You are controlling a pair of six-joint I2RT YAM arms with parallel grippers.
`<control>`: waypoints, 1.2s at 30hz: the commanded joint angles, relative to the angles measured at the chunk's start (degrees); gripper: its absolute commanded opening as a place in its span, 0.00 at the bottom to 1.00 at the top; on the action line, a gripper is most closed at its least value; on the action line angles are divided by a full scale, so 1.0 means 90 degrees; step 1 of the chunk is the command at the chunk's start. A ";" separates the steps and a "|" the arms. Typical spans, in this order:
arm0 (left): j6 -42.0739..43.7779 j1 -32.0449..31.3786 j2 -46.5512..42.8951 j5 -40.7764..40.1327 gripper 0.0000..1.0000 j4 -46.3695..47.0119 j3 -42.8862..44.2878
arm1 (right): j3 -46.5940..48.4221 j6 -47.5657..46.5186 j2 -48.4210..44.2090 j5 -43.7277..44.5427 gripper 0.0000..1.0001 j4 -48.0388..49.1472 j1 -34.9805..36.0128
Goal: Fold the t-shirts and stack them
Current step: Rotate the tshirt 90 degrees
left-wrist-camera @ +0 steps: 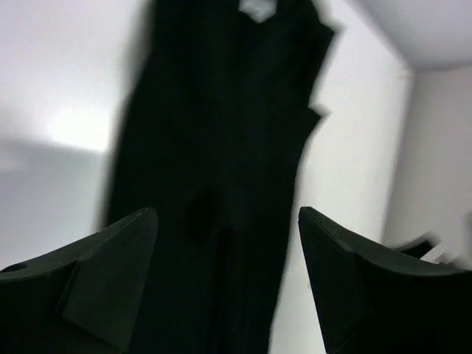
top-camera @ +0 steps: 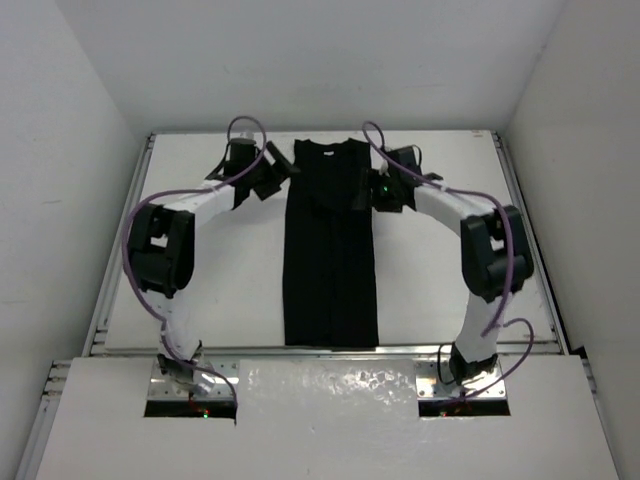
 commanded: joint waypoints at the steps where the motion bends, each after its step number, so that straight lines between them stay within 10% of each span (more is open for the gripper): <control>1: -0.0204 -0.0182 -0.1022 -0.0866 0.75 -0.0712 -0.1338 | 0.1127 -0.0347 0.0719 -0.0267 0.74 0.0077 -0.0082; 11: 0.0381 -0.0844 -0.2029 -0.0427 0.59 -0.0633 -0.3381 | 0.4400 -0.0786 0.3259 -0.0219 0.40 -0.0773 -0.0267; 19: 0.0606 -0.1968 -0.2207 -0.0603 0.59 -0.0760 -0.4144 | 0.4352 -0.1099 0.3074 -0.0063 0.41 -0.0597 -0.0277; 36: 0.0782 -0.2077 -0.2324 -0.1199 0.60 -0.0898 -0.4730 | 0.4976 -0.0807 0.3660 0.0102 0.35 -0.0860 -0.0365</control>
